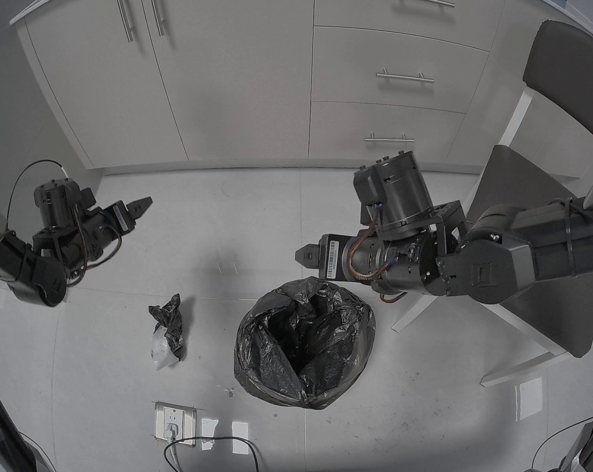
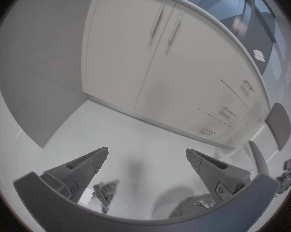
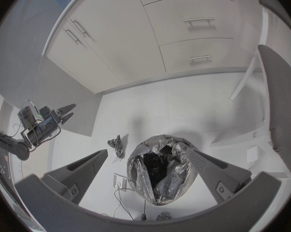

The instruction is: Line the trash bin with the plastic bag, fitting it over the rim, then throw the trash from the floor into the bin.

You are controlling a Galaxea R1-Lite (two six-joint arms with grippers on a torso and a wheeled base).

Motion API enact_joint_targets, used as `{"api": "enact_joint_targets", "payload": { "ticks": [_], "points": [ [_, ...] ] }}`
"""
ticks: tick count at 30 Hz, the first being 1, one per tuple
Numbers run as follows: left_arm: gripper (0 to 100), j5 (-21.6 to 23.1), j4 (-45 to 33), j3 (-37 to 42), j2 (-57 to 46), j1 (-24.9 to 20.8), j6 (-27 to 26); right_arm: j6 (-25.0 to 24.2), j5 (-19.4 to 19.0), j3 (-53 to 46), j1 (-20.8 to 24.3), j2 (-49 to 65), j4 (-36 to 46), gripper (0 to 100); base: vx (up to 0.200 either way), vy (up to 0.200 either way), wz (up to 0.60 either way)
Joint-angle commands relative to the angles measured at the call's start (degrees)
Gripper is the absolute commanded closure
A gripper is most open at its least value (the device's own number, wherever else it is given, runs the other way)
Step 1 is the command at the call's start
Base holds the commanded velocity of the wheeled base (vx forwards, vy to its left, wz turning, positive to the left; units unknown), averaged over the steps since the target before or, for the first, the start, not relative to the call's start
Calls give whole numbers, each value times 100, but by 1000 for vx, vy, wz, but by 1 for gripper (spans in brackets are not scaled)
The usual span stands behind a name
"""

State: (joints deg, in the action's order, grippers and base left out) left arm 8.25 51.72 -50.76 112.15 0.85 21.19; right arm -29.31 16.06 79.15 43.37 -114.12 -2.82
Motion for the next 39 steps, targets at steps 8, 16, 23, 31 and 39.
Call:
{"api": "enact_joint_targets", "payload": {
  "ticks": [8,16,23,31,39],
  "points": [
    [0,229,-2044,-3854,2953,969,-97,-23,363,12,-119,214,-483,0,0,0,0],
    [0,238,-3467,-5919,3919,890,-88,13,363,30,-233,56,-685,0,0,0,0],
    [0,221,-4830,-6383,4763,838,17,21,354,30,-338,-41,-685,0,0,0,0],
    [0,221,-6640,-6383,5791,811,149,48,354,21,-347,-120,-791,0,0,0,0],
    [0,282,-7475,-6383,6108,785,210,48,354,48,-391,-102,-799,0,0,0,0]
  ]
}}
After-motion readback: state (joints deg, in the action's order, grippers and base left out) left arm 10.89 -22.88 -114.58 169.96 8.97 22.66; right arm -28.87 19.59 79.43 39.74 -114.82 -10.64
